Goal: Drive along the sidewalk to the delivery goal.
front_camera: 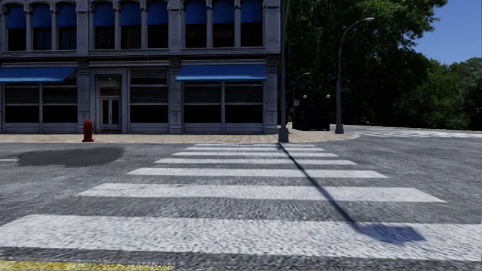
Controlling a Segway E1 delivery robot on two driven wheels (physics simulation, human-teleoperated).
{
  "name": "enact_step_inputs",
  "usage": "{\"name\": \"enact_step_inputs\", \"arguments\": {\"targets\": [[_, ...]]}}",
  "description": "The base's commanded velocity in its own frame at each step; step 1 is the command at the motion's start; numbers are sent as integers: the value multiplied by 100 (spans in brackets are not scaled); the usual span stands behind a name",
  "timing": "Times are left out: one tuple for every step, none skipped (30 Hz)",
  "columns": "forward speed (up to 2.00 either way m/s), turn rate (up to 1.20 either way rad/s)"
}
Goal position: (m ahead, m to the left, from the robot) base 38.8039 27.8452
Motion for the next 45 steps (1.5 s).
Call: {"name": "enact_step_inputs", "arguments": {"targets": [[200,0],[200,0],[200,0],[200,0],[200,0],[200,0],[200,0],[200,0],[200,0],[200,0],[200,0],[200,0],[200,0],[200,0],[200,0],[200,0],[200,0],[200,0],[200,0],[200,0],[200,0],[200,0],[200,0],[200,0],[200,0],[200,0],[200,0],[200,0],[200,0],[200,0],[200,0],[200,0],[200,0],[200,0],[200,0],[200,0],[200,0],[200,0],[200,0],[200,0],[200,0],[200,0],[200,0],[200,0],[200,0]]}}
